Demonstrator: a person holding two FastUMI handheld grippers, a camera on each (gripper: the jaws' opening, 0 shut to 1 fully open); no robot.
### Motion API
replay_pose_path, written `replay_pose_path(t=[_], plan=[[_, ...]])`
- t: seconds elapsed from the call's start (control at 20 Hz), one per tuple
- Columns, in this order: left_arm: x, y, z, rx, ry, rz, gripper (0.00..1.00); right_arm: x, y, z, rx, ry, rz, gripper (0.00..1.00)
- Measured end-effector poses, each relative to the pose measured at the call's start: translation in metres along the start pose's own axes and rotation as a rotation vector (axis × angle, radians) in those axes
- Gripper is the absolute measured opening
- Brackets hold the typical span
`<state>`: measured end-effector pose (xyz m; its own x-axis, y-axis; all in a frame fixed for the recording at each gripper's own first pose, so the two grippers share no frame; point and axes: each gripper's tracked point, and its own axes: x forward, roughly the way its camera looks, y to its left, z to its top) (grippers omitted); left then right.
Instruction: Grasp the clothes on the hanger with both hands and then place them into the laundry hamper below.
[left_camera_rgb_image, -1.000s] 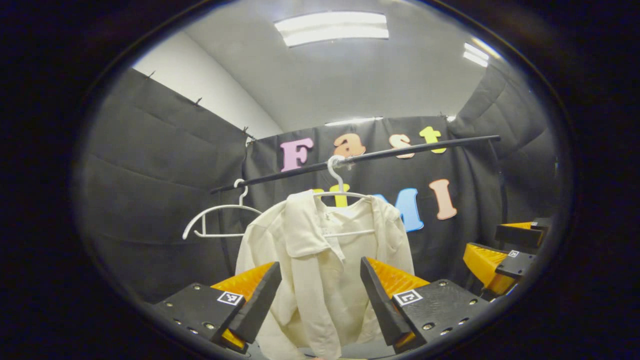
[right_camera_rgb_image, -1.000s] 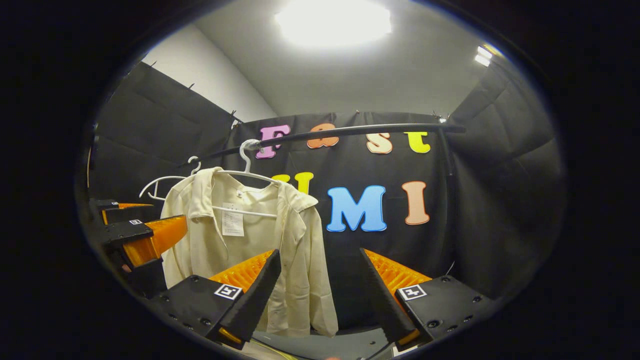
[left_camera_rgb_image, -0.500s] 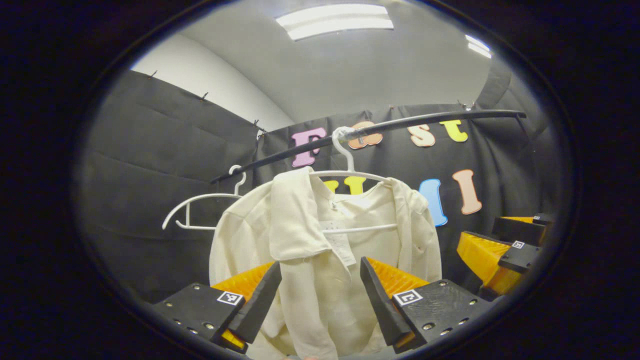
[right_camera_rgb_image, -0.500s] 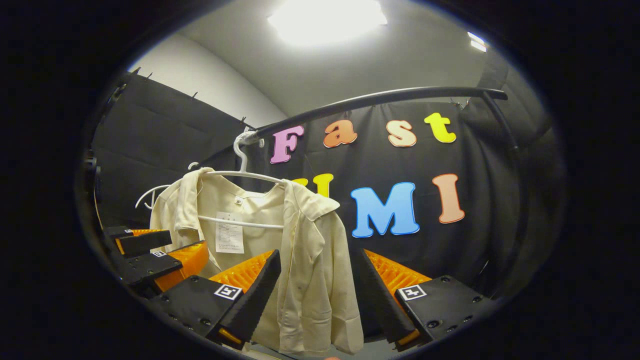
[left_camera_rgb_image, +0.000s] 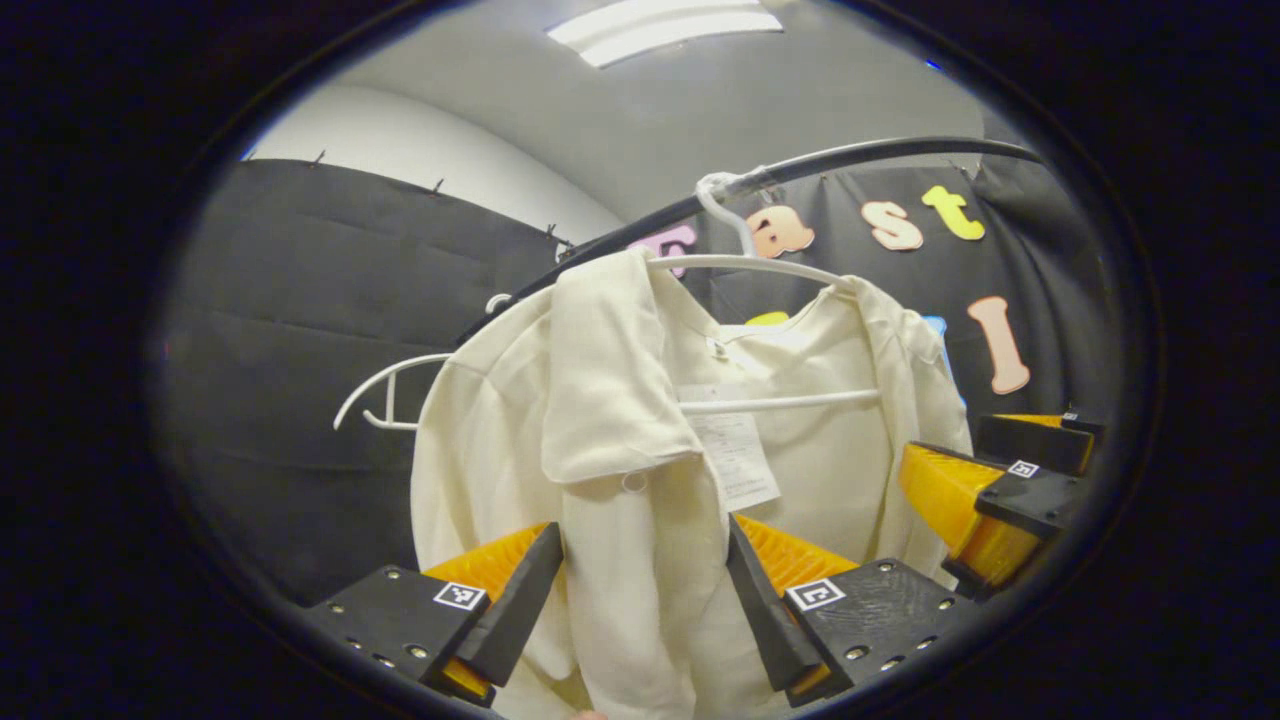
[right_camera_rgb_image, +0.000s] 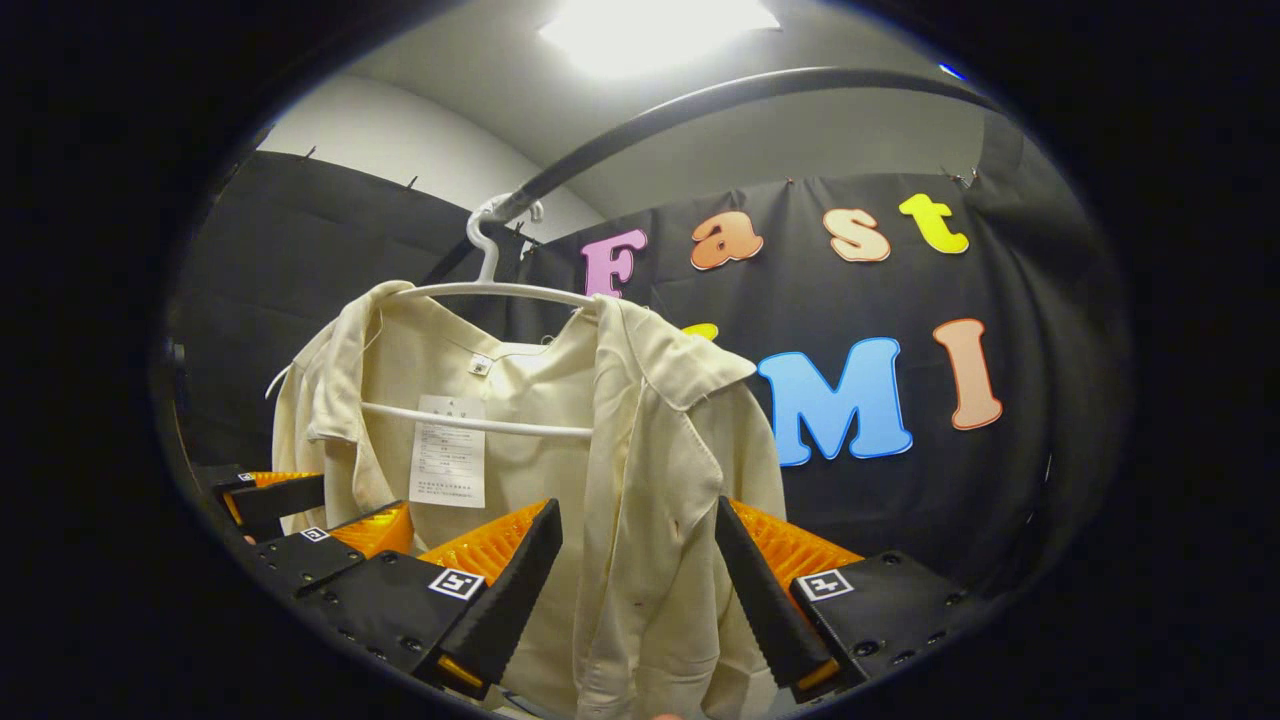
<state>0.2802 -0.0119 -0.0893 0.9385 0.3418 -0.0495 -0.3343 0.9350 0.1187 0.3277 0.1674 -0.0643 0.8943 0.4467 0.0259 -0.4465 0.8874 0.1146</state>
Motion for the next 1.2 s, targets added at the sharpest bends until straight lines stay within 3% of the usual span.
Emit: replay_pose_path(t=[0.35,0.5,0.55,0.6,0.65,0.7,0.75,0.85,1.05,1.2], plan=[[0.015,0.006,-0.008,0.043,0.003,0.064,0.93,0.044,-0.012,-0.025,0.064,0.058,-0.082,0.97],[0.011,0.006,-0.005,0.073,-0.005,0.07,0.88,0.053,-0.016,-0.025,0.092,0.051,-0.116,0.96],[0.01,0.005,-0.003,0.07,-0.01,0.066,0.65,0.053,-0.021,-0.023,0.083,0.045,-0.142,0.91],[0.011,0.007,-0.002,0.069,-0.013,0.074,0.6,0.052,-0.028,-0.021,0.067,0.04,-0.17,0.66],[0.012,0.007,-0.001,0.068,-0.014,0.07,0.47,0.05,-0.034,-0.018,0.048,0.029,-0.199,0.53],[0.011,0.006,-0.002,0.072,-0.008,0.065,0.42,0.046,-0.042,-0.012,0.03,0.013,-0.235,0.22],[0.013,0.007,-0.003,0.086,-0.001,0.057,0.36,0.042,-0.047,-0.007,0.018,-0.003,-0.262,0.11],[0.018,0.012,-0.005,0.101,0.011,0.072,0.25,0.04,-0.044,-0.005,0.016,-0.005,-0.25,0.04],[0.018,0.004,-0.004,0.093,0.026,0.019,0.01,0.029,-0.062,0.01,-0.065,-0.022,-0.303,0.05],[0.001,0.018,0.009,0.09,-0.002,0.01,0.01,0.018,-0.077,0.036,-0.122,-0.083,-0.36,0.01]])
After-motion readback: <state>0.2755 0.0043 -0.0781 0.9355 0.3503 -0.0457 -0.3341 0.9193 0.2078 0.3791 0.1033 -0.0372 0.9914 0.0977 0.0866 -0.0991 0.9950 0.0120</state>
